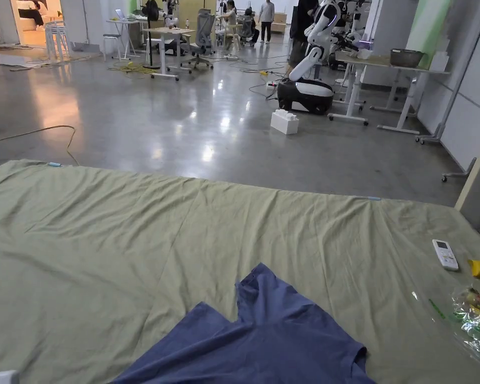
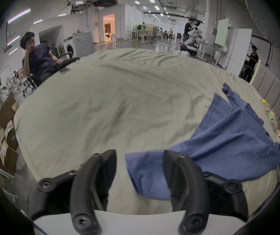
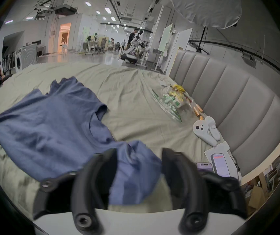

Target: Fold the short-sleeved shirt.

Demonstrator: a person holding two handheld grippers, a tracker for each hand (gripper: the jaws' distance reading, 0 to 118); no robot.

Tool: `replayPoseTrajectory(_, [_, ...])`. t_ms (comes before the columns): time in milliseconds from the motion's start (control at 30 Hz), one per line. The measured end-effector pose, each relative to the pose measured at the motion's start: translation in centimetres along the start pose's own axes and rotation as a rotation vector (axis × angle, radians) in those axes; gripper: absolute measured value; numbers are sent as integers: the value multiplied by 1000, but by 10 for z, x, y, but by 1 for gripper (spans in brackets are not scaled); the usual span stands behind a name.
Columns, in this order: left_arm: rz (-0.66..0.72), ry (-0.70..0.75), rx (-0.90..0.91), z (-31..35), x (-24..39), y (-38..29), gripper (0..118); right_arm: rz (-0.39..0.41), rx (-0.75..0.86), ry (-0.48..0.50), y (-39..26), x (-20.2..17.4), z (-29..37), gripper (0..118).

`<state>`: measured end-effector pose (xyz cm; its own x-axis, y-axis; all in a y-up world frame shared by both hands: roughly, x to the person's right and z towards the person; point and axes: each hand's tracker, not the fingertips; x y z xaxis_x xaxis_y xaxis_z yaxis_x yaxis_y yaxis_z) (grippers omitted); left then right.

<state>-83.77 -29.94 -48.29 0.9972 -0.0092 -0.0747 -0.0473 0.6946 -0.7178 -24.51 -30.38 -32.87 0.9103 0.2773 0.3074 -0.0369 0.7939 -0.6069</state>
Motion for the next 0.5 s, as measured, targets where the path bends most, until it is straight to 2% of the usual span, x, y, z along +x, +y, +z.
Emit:
replayPoseTrajectory(67, [-1,8,44,7,3,4,66,-17,45,0,11,-6,7,80])
replayPoseTrajectory(133, [-2,2,97,14,7,14,67,-17,98,15,26,-15,14,83])
replayPoseTrajectory(433, [-17,-104,396,65,73,50,66,-76,395,115,101,-72,47,82])
replayPoseTrajectory(500, [-26,-128,458,73,88,55,64,-61,463,120,115,-85,54,78])
